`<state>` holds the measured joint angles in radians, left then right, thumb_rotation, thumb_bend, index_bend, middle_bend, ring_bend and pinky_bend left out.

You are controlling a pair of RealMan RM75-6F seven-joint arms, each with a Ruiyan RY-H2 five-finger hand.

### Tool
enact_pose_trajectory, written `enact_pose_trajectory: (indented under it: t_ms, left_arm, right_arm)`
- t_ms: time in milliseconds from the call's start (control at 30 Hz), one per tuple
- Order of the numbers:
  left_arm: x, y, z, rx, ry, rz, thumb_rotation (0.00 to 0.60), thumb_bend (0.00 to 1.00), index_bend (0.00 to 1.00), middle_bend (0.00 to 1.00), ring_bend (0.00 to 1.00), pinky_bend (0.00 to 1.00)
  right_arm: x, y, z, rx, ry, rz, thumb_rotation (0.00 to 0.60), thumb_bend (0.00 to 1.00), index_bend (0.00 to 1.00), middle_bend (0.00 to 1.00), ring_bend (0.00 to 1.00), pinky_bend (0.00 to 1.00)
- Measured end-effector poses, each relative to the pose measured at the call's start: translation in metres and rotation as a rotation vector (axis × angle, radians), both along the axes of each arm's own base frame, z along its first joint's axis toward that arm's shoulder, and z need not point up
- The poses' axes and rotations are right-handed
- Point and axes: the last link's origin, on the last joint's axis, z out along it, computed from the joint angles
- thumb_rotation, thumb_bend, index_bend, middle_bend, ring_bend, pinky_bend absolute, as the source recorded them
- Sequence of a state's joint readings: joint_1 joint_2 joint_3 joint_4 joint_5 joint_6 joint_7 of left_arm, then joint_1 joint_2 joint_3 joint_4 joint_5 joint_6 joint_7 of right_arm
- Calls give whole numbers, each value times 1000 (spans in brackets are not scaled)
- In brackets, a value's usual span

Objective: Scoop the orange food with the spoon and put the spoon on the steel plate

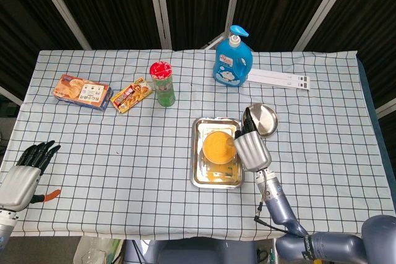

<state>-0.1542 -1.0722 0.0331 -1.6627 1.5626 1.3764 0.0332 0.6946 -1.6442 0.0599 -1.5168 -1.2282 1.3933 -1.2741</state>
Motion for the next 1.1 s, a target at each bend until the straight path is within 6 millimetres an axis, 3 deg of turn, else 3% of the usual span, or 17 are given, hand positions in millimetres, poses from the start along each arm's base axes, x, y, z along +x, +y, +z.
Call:
enact_pose_trajectory:
  t_ms: [367,767,1100]
  left_arm:
    - [0,0,0,0,0,4,600,0,0,0,0,0]
    - [0,0,0,-1,0,4,600,0,0,0,0,0]
    - [0,0,-1,0,1,3,600,0,0,0,0,0]
  right_arm:
    - [-2,4,-7,-22,174,128,600,674,654,573,289,0]
    - [-12,-5,-7,-49,208,92,600,674,655,573,289,0]
    - [-11,2,-14,-39,198,110,600,679,654,573,289,0]
